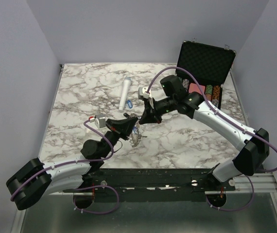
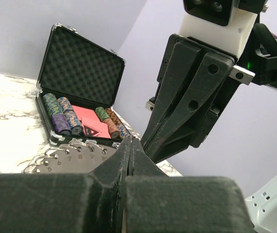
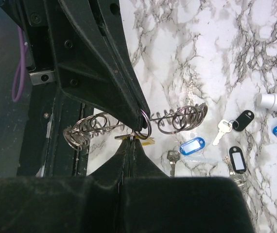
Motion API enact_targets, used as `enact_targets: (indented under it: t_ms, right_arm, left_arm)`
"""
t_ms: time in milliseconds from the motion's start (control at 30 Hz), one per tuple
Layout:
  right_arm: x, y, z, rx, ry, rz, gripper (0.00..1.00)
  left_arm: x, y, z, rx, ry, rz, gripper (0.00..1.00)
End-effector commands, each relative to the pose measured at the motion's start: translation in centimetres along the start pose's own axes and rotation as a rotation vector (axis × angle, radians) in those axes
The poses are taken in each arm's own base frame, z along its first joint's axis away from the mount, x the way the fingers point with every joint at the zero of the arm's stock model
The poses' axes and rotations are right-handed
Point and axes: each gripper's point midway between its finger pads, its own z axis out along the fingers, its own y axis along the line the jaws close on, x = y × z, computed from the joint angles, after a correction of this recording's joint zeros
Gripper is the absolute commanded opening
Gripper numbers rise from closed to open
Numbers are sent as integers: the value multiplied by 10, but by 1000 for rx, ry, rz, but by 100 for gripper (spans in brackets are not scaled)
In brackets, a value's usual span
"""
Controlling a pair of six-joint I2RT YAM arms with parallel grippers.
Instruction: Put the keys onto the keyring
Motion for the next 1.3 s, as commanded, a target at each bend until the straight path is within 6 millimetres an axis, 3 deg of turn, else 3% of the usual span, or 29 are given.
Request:
enact_targets:
  t_ms: [0, 67, 200, 367, 467, 633, 767, 1267]
  right_arm:
    - [-10, -2, 3, 18, -4, -23, 1]
    - [-12, 2, 1, 12, -8, -26, 4]
    - [-19, 8, -9, 2, -23, -18, 34]
    - [-26, 15, -38, -41, -76, -1, 45]
    - [-27, 28, -48, -104, -118, 2, 51]
    - [-30, 57, -54, -222, -180, 15, 54]
    - [-28, 66, -52, -261, -215, 63, 53]
    - [-36, 62, -46, -247, -260, 112, 38]
  left_arm:
    - [-40, -23, 10, 66, -158, -57, 0]
    - [-37, -24, 9, 73, -146, -50, 0]
    - [-26, -27, 5, 113, -102, 0, 0]
    - [-14, -35, -8, 199, -38, 65, 0]
    - [-6, -53, -18, 331, 19, 106, 0]
    - [-3, -77, -28, 494, 65, 183, 0]
    - [-6, -84, -26, 531, 71, 208, 0]
    - [-15, -90, -12, 532, 37, 154, 0]
